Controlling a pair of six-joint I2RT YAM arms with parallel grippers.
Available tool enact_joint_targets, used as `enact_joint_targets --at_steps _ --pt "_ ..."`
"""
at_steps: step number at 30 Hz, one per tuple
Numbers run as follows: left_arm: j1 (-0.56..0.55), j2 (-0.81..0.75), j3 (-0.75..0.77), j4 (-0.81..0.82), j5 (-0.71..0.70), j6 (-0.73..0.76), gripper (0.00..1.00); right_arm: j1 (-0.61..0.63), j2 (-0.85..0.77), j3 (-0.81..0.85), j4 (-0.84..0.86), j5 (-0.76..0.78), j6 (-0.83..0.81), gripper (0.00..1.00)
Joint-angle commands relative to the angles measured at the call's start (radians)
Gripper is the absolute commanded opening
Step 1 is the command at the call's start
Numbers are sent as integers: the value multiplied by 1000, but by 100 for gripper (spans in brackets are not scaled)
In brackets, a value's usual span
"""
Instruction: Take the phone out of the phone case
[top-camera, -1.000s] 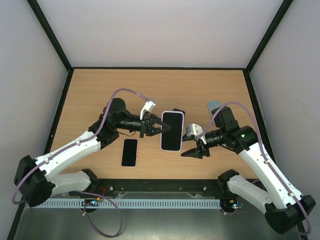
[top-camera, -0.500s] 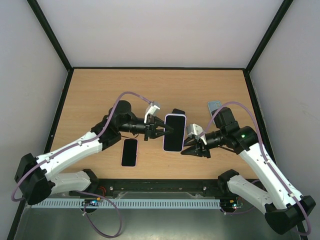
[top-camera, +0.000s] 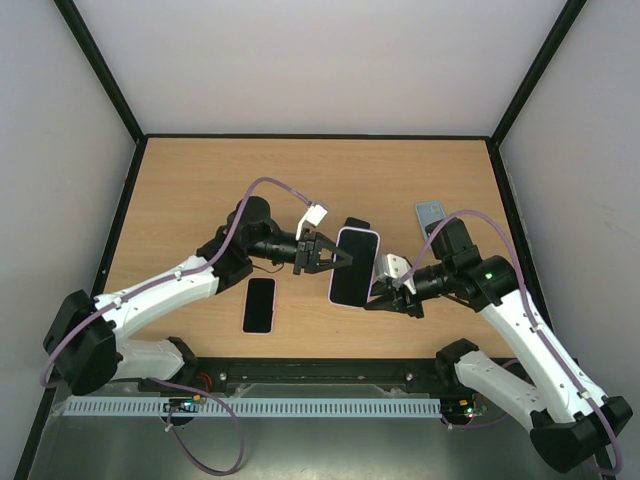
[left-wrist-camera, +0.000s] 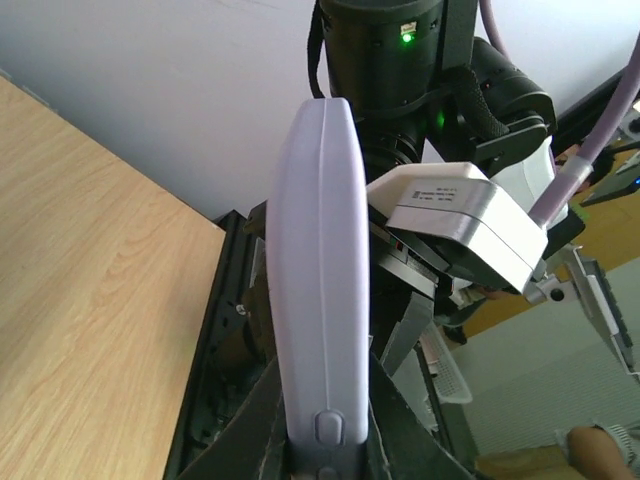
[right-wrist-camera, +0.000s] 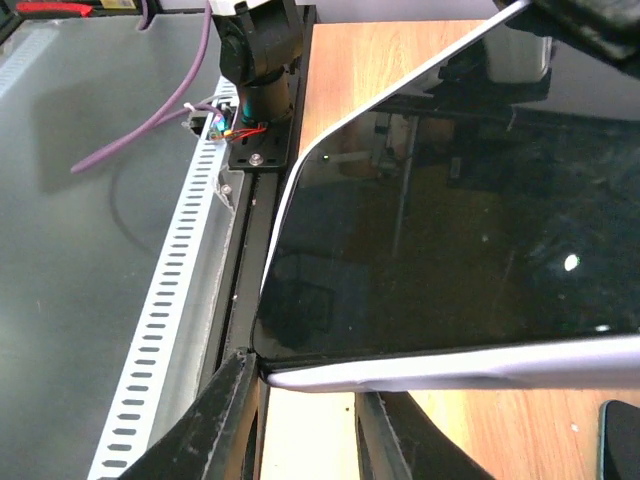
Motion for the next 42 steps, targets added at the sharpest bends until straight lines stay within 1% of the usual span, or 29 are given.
enact_joint_targets --at_steps 1,7,13,14,15,18,20,23,25,26,28,30,32,37,42 --pt "-10 10 12 182 63 -151 2 2 -13 2 63 52 -71 21" --pt "6 17 2 265 93 -229 2 1 -22 3 117 71 -38 21" --pt "6 12 -13 286 94 -242 2 2 -26 7 212 96 94 21" --pt "6 10 -18 302 94 -254 2 2 -27 3 245 117 133 20" --pt "6 8 -27 318 94 -263 2 2 -26 -2 282 145 182 18" --pt "5 2 -47 375 97 -294 2 1 -21 -14 437 287 353 15" --pt "7 0 -54 388 100 -305 2 -1 -20 -22 498 353 415 16" --pt "7 -4 -65 409 106 -319 3 -5 -19 -25 542 379 477 16" --pt "7 -12 -63 372 101 -285 2 -8 -12 -8 545 356 513 19" --pt "7 -18 -60 332 91 -256 2 -9 -9 1 542 333 533 24" --pt "1 -36 -42 198 59 -153 2 -10 -7 22 540 282 586 32" --pt "-7 -45 -40 122 35 -94 2 -11 -3 47 541 228 640 36" --pt "-11 -49 -59 136 24 -88 3 -12 7 73 545 182 701 38" --pt "-39 -60 -123 192 -34 -72 2 -18 34 135 544 88 809 38" --pt "-52 -58 -171 259 -75 -92 2 -26 41 158 618 14 944 39"
